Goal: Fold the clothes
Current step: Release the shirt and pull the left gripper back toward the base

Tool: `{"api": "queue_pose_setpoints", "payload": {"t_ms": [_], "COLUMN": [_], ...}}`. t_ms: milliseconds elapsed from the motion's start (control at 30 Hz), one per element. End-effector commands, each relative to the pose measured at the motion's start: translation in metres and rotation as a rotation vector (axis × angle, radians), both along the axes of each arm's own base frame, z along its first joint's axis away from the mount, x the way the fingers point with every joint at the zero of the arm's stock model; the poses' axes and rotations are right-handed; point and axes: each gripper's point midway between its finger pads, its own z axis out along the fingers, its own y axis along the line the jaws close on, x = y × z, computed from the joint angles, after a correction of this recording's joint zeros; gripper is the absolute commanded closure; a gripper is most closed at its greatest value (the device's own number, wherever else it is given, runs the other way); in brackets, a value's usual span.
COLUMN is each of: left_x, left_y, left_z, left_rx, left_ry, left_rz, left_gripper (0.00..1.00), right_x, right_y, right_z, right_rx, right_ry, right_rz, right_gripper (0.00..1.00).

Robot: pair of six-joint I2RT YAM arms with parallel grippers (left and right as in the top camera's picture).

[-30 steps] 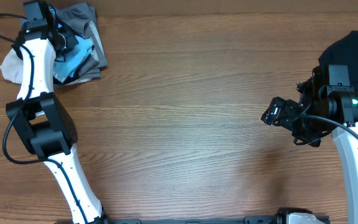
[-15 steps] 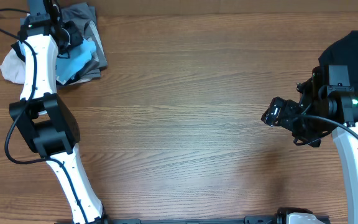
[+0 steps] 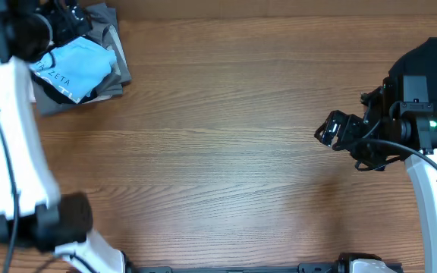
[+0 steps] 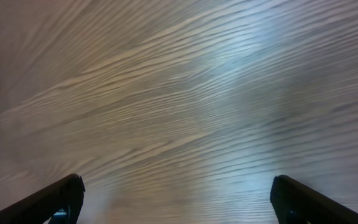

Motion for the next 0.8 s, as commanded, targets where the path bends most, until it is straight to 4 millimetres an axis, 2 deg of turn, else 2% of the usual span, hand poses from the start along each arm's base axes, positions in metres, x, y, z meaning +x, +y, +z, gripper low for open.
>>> {"api": "queue_pose_setpoints", "payload": {"t_ms": [0, 167, 300, 500, 633, 767], "left_x": [-0.047, -0.113, -0.162, -0.226, -0.261, -0.298], "left_y": [-0.032, -0.068, -0.089, -0.103, -0.115, -0.124], "left_z": [0.051, 0.092, 0.113, 0.118, 0.128, 0.133], "left_rx": [-0.043, -0.063, -0.076, -0.025, 0.023, 0.059], "left_ry": [-0.084, -0.159, -0.203, -0.203, -0.284, -0.352], "left_rz": [-0.102, -0.248, -0.319, -0.368, -0.422, -0.429], "left_gripper": [0.00, 0.00, 0.00, 0.00, 0.00, 0.00], "right_x": [0.002, 0.005, -0.001, -0.028, -0.050, -0.074], "right_y": [0.024, 0.031, 0.029, 0.021, 0.022, 0.020], "right_z": [0.015, 0.035, 0.053, 0.087, 0.113, 0.127], "right_rx": [0.138, 0.173, 0.154, 0.085, 0.078, 0.050], "right_ry": [-0.044, -0.123, -0.209, -0.368, -0.491, -0.576], "right_rz": [0.070, 0.089, 0.093, 0.079, 0.081, 0.072], "right_gripper": [0.00, 0.00, 0.00, 0.00, 0.00, 0.00]}}
